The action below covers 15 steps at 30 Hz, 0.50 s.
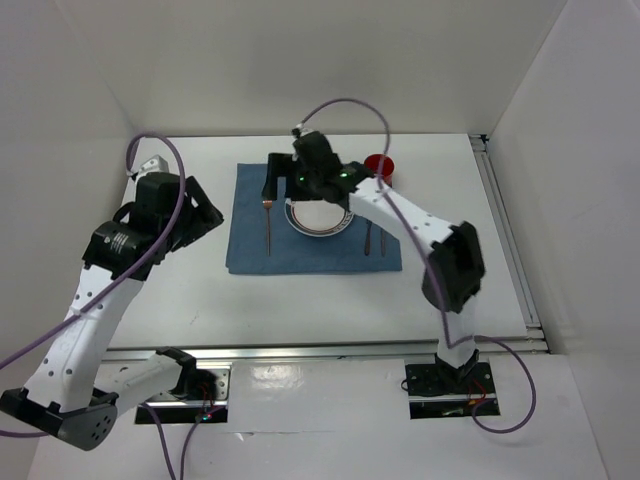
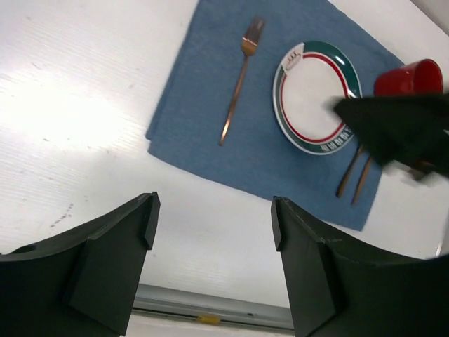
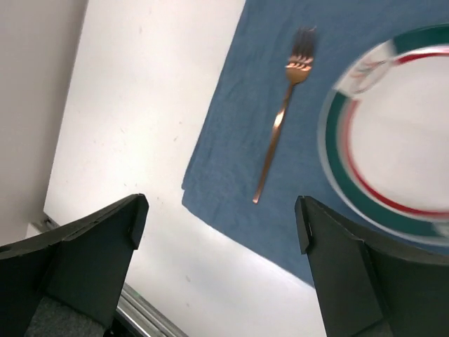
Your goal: Set the dinner table for one person
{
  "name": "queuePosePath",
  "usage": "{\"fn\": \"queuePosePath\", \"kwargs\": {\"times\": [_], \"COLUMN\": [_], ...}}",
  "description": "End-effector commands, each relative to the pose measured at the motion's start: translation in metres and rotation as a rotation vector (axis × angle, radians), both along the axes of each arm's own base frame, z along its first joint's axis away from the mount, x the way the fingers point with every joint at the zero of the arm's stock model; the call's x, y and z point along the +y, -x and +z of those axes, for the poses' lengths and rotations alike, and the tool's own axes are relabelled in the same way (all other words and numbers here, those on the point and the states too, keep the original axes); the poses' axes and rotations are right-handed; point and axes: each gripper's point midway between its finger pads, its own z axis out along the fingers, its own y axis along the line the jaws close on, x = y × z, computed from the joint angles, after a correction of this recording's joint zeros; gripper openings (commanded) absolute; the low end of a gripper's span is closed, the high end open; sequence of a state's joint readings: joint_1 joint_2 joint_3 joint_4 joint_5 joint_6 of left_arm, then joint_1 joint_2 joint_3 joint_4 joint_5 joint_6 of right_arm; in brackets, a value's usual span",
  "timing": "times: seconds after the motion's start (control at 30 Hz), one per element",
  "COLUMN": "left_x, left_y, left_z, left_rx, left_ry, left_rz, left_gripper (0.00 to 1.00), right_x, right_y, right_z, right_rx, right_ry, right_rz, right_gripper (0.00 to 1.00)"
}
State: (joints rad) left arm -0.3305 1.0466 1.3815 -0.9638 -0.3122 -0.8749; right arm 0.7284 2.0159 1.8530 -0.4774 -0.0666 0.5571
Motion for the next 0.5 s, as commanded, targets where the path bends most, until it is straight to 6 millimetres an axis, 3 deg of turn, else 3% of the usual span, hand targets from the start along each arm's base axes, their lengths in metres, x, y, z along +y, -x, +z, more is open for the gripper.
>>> {"fn": "queuePosePath", "kwargs": {"times": [0.0, 0.07, 0.1, 0.13, 0.17, 0.2, 0.23, 0.3, 0.37, 0.4, 0.47], "left_x": [0.018, 0.020, 0.020, 0.021, 0.021, 0.021, 0.021, 0.020, 0.018, 0.017, 0.015], "left_y": [-0.008, -0.007, -0.009, -0.009, -0.011, -0.011, -0.013, -0.015, -0.016, -0.018, -0.020], "left_z": [0.016, 0.021, 0.023, 0.027, 0.029, 0.029, 0.028, 0.031, 0.029, 0.026, 0.023], "left_rx": [-0.107, -0.129, -0.140, -0.149, -0.160, -0.160, -0.165, -0.178, -0.178, -0.168, -0.158], "left_ry": [-0.081, -0.107, -0.111, -0.114, -0.121, -0.121, -0.127, -0.133, -0.126, -0.130, -0.128], "left_rz": [0.040, 0.018, 0.013, 0.021, 0.014, 0.014, 0.010, 0.004, -0.005, -0.005, -0.014], "left_gripper": [0.83, 0.90, 0.92, 0.95, 0.98, 0.99, 0.99, 0.99, 0.99, 0.99, 0.99], "right_x": [-0.078, -0.126, -0.154, -0.195, -0.214, -0.239, -0.273, -0.311, -0.325, -0.339, -0.342], "right_y": [0.001, 0.005, 0.013, 0.022, 0.032, 0.042, 0.058, 0.087, 0.104, 0.123, 0.138], "right_z": [0.055, 0.052, 0.066, 0.046, 0.043, 0.052, 0.036, 0.029, 0.025, 0.018, 0.010], "right_rx": [-0.160, -0.195, -0.224, -0.189, -0.181, -0.188, -0.146, -0.081, -0.045, -0.005, 0.033], "right_ry": [0.098, 0.229, 0.255, 0.368, 0.410, 0.420, 0.526, 0.572, 0.563, 0.575, 0.537], "right_rz": [-0.148, -0.303, -0.370, -0.498, -0.548, -0.618, -0.682, -0.774, -0.831, -0.851, -0.878], "right_gripper": [1.00, 1.00, 1.00, 1.00, 1.00, 1.00, 1.00, 1.00, 1.00, 1.00, 1.00]}}
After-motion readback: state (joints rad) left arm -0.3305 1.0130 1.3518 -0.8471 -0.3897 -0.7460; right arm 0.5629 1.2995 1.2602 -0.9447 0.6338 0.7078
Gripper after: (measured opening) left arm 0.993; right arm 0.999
